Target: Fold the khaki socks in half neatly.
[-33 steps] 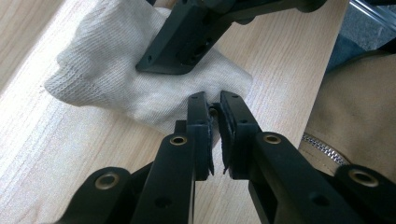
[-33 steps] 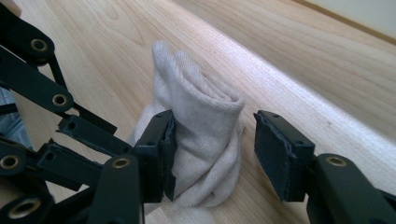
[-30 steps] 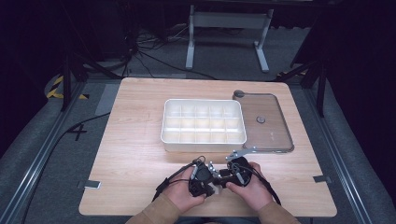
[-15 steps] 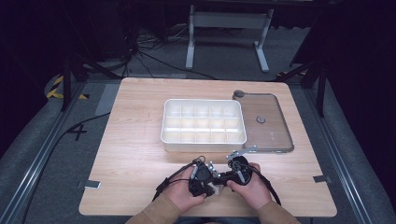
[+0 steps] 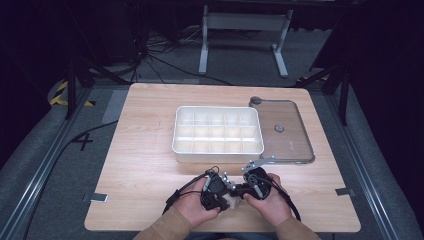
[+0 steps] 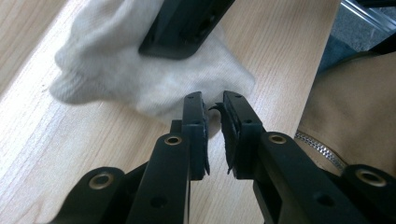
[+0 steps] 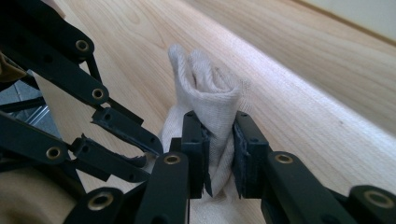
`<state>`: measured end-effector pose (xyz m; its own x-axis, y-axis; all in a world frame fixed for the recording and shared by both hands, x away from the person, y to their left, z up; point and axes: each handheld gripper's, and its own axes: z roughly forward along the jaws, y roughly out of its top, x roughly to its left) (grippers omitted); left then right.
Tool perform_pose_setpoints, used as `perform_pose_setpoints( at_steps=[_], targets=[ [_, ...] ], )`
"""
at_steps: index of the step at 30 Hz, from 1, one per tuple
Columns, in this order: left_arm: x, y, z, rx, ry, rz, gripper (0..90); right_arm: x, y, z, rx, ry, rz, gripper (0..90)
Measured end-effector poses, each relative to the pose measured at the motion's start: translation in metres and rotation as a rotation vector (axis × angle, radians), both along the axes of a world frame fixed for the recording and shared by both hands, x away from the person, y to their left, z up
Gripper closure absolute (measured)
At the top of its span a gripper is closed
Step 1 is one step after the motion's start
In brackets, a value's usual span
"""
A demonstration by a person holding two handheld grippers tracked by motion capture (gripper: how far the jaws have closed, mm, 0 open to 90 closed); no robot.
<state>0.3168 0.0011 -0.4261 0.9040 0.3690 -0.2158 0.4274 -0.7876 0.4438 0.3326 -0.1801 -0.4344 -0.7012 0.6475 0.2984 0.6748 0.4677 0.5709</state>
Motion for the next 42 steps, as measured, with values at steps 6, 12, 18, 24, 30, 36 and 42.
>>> perform_pose_setpoints(
  at_steps=[6, 12, 18, 24, 30, 36, 42],
  targets=[
    [0.001, 0.008, 0.011, -0.024, 0.003, 0.023, 77.5, 0.000, -0.007, 0.008, 0.022, -0.008, -0.015, 76.8],
    [0.005, 0.015, 0.016, -0.027, 0.001, 0.033, 77.2, -0.003, -0.013, 0.018, 0.053, -0.030, -0.023, 76.8],
    [0.007, 0.019, 0.022, -0.022, 0.005, 0.043, 77.0, -0.004, -0.018, 0.023, 0.062, -0.044, -0.029, 76.8],
    [0.010, 0.024, 0.028, -0.025, -0.002, 0.054, 76.8, -0.004, -0.023, 0.026, 0.070, -0.051, -0.041, 76.6],
    [0.012, 0.034, 0.034, -0.028, 0.000, 0.081, 76.1, -0.003, -0.031, 0.031, 0.079, -0.072, -0.058, 76.6],
    [0.014, 0.046, 0.045, -0.053, -0.020, 0.095, 76.1, -0.001, -0.037, 0.034, 0.084, -0.083, -0.075, 76.5],
    [0.017, 0.055, 0.050, -0.054, -0.021, 0.114, 75.6, 0.001, -0.042, 0.036, 0.086, -0.092, -0.088, 76.5]
  ],
)
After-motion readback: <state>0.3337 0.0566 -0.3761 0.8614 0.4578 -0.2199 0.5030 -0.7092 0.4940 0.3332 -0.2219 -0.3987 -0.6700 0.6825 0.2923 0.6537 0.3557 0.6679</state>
